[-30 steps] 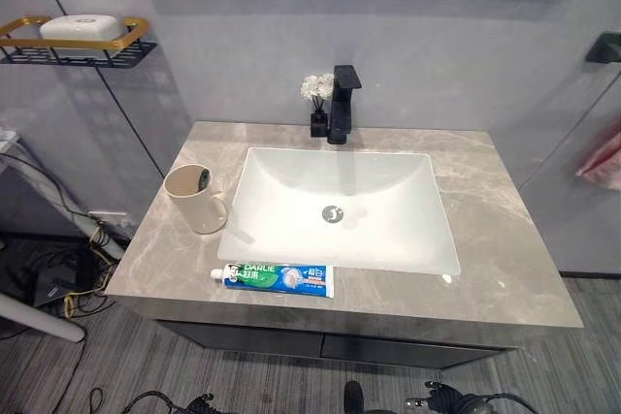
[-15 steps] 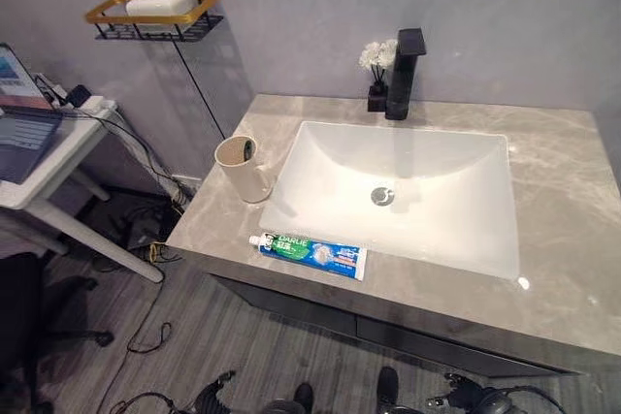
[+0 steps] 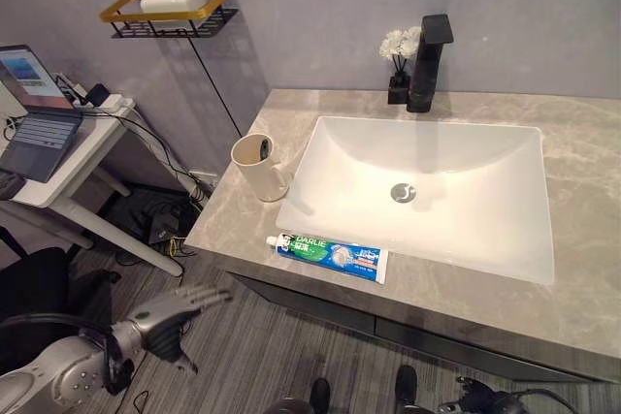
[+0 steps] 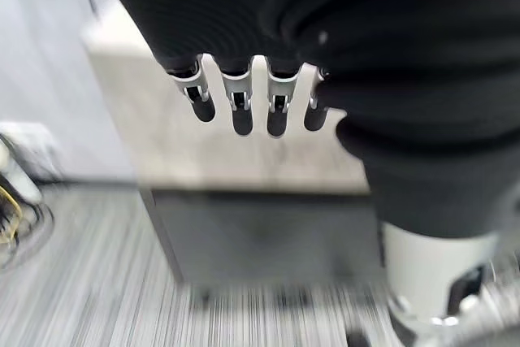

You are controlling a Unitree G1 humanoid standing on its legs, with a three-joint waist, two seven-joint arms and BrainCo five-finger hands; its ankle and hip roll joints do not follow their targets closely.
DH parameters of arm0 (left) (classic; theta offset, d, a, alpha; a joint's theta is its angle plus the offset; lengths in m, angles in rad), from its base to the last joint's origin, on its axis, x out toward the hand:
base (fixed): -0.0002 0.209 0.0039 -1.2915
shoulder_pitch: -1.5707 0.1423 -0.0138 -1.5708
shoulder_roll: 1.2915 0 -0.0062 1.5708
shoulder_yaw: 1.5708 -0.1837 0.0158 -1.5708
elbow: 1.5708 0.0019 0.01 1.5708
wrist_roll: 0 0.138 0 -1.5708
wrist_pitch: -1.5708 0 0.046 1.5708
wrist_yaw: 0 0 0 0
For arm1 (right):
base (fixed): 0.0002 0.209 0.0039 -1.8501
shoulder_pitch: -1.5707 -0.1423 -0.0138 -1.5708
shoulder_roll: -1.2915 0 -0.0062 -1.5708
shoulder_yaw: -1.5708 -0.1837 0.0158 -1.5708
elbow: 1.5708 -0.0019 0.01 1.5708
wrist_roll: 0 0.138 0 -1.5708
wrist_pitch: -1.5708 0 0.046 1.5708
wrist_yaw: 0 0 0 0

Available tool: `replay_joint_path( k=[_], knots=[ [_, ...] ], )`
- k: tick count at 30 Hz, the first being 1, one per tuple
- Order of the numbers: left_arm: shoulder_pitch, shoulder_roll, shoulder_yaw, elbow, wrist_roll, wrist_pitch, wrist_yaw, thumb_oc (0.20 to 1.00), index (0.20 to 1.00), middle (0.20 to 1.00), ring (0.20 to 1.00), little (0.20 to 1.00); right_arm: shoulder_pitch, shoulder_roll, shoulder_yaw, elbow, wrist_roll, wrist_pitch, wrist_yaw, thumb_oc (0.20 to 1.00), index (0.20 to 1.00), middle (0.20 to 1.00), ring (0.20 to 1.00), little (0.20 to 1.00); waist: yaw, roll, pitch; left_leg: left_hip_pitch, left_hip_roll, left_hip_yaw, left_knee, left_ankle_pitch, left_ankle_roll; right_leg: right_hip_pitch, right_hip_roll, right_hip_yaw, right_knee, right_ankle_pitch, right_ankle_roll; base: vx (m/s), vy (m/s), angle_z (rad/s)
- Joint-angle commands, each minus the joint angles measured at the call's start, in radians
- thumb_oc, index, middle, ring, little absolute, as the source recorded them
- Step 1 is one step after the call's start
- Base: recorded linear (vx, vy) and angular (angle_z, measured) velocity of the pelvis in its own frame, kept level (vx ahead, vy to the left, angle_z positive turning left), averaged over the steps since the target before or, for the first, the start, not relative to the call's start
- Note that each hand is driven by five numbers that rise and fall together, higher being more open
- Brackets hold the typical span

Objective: Put brush and paste in cup on sink, flatten towel.

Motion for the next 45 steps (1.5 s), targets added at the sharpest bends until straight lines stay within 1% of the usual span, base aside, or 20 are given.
replay_joint_path(
  k=[1,3,4,7,10,17,19,20,21,22,23,27,29,36,38,45],
  knots=[
    [-0.044,0.000,0.052,-0.030,-0.215,0.005,0.104,1.000,1.000,1.000,1.000,1.000,-0.047,0.039,0.038,0.032,0.023,0.024,0.020,1.000,1.000,1.000,1.000,1.000,-0.018,-0.090,-0.011,-0.040,-0.021,0.005,0.002,0.028,0.008,0.062,-0.075,0.059,0.011,-0.035,0.053,0.02,0.026,0.06],
    [-0.085,-0.045,0.080,-0.043,-0.252,0.007,0.119,1.000,1.000,1.000,1.000,1.000,-0.042,0.048,0.032,0.040,0.035,0.030,0.032,1.000,1.000,1.000,1.000,1.000,-0.033,-0.094,-0.017,-0.033,-0.022,0.020,0.002,0.020,0.009,0.057,-0.076,0.078,0.011,-0.032,0.053,0.03,0.043,-0.03],
    [-0.100,-0.052,0.081,-0.036,-0.253,0.007,0.122,1.000,1.000,1.000,1.000,1.000,-0.041,0.048,0.027,0.041,0.042,0.031,0.034,1.000,1.000,1.000,1.000,1.000,-0.039,-0.094,-0.018,-0.031,-0.022,0.028,0.002,0.017,0.009,0.053,-0.076,0.087,0.011,-0.031,0.054,0.03,0.049,-0.20],
    [-0.132,-0.060,0.071,-0.026,-0.250,0.008,0.117,1.000,1.000,1.000,1.000,1.000,-0.031,0.044,0.006,0.047,0.062,0.029,0.039,1.000,1.000,1.000,1.000,1.000,-0.055,-0.094,-0.023,-0.026,-0.021,0.050,0.002,0.007,0.009,0.042,-0.074,0.113,0.011,-0.027,0.056,0.02,0.040,-0.25],
    [-0.145,-0.068,0.066,-0.029,-0.257,0.008,0.111,1.000,1.000,1.000,1.000,1.000,-0.017,0.041,-0.007,0.053,0.067,0.028,0.043,1.000,1.000,1.000,1.000,1.000,-0.060,-0.093,-0.025,-0.022,-0.019,0.063,0.002,0.002,0.010,0.037,-0.074,0.129,0.011,-0.024,0.057,0.02,0.024,-0.29],
    [-0.207,-0.078,-0.015,-0.028,-0.269,0.011,0.077,1.000,1.000,1.000,1.000,1.000,0.015,0.034,-0.051,0.081,0.092,0.029,0.044,1.000,1.000,1.000,1.000,1.000,-0.096,-0.081,-0.036,-0.020,-0.022,0.094,0.002,-0.012,0.015,0.012,-0.075,0.166,0.011,-0.015,0.065,0.01,0.038,-0.16],
    [-0.215,-0.081,-0.032,-0.027,-0.275,0.011,0.069,1.000,1.000,1.000,1.000,1.000,0.017,0.034,-0.059,0.085,0.097,0.027,0.042,1.000,1.000,1.000,1.000,1.000,-0.098,-0.077,-0.041,-0.019,-0.024,0.105,0.002,-0.016,0.017,0.004,-0.075,0.180,0.011,-0.011,0.067,0.00,0.044,-0.35],
    [-0.212,-0.080,-0.049,-0.030,-0.287,0.014,0.052,1.000,1.000,1.000,1.000,1.000,0.017,0.033,-0.071,0.090,0.111,0.027,0.038,1.000,1.000,1.000,1.000,1.000,-0.108,-0.073,-0.042,-0.019,-0.025,0.118,0.002,-0.019,0.020,-0.008,-0.075,0.197,0.011,-0.003,0.069,-0.01,0.039,-0.26],
    [-0.213,-0.080,-0.050,-0.028,-0.287,0.014,0.052,1.000,1.000,1.000,1.000,1.000,0.017,0.033,-0.071,0.090,0.111,0.027,0.038,1.000,1.000,1.000,1.000,1.000,-0.107,-0.073,-0.042,-0.019,-0.025,0.119,0.002,-0.019,0.020,-0.008,-0.075,0.198,0.011,-0.003,0.069,-0.01,0.046,-0.26],
    [-0.213,-0.086,-0.069,-0.014,-0.294,0.021,0.038,1.000,1.000,1.000,1.000,1.000,0.018,0.034,-0.093,0.096,0.143,0.026,0.036,1.000,1.000,1.000,1.000,1.000,-0.118,-0.072,-0.043,-0.019,-0.026,0.126,0.002,-0.021,0.022,-0.014,-0.073,0.208,0.011,0.001,0.071,0.00,0.018,-0.10],
    [-0.216,-0.086,-0.072,-0.012,-0.294,0.020,0.039,1.000,1.000,1.000,1.000,1.000,0.018,0.033,-0.094,0.097,0.144,0.026,0.036,1.000,1.000,1.000,1.000,1.000,-0.117,-0.071,-0.043,-0.019,-0.026,0.127,0.002,-0.021,0.022,-0.015,-0.073,0.208,0.011,0.001,0.071,0.00,0.029,-0.13],
    [-0.237,-0.102,-0.147,0.062,-0.282,0.038,0.016,1.000,1.000,1.000,1.000,1.000,0.017,0.034,-0.105,0.097,0.159,0.024,0.027,1.000,1.000,1.000,1.000,1.000,-0.131,-0.068,-0.045,-0.018,-0.031,0.137,0.002,-0.024,0.026,-0.023,-0.076,0.220,0.011,0.007,0.074,-0.01,0.024,-0.15],
    [-0.242,-0.101,-0.160,0.076,-0.275,0.039,0.014,1.000,1.000,1.000,1.000,1.000,0.017,0.032,-0.108,0.096,0.162,0.023,0.025,1.000,1.000,1.000,1.000,1.000,-0.132,-0.068,-0.046,-0.019,-0.032,0.138,0.002,-0.024,0.027,-0.024,-0.076,0.221,0.011,0.008,0.074,0.00,0.007,-0.02],
    [-0.260,-0.105,-0.199,0.148,-0.232,0.051,0.014,1.000,1.000,1.000,1.000,1.000,0.030,0.052,-0.109,0.092,0.170,0.020,0.020,1.000,1.000,1.000,1.000,1.000,-0.138,-0.089,-0.055,-0.017,-0.029,0.144,0.002,-0.025,0.027,-0.024,-0.074,0.225,0.011,0.011,0.077,0.00,0.000,0.00],
    [-0.269,-0.116,-0.209,0.173,-0.219,0.058,0.016,1.000,1.000,1.000,1.000,1.000,0.034,0.061,-0.108,0.094,0.167,0.024,0.019,1.000,1.000,1.000,1.000,1.000,-0.136,-0.105,-0.062,-0.016,-0.027,0.145,0.002,-0.027,0.027,-0.022,-0.073,0.222,0.011,0.013,0.077,0.00,0.000,0.00],
    [-0.287,-0.145,-0.237,0.194,-0.214,0.070,0.012,1.000,1.000,1.000,1.000,1.000,0.023,0.058,-0.103,0.090,0.165,0.029,0.013,1.000,1.000,1.000,1.000,1.000,-0.135,-0.121,-0.074,-0.021,-0.021,0.151,0.002,-0.027,0.024,-0.028,-0.068,0.224,0.011,0.013,0.076,0.00,0.000,0.00]
  ],
)
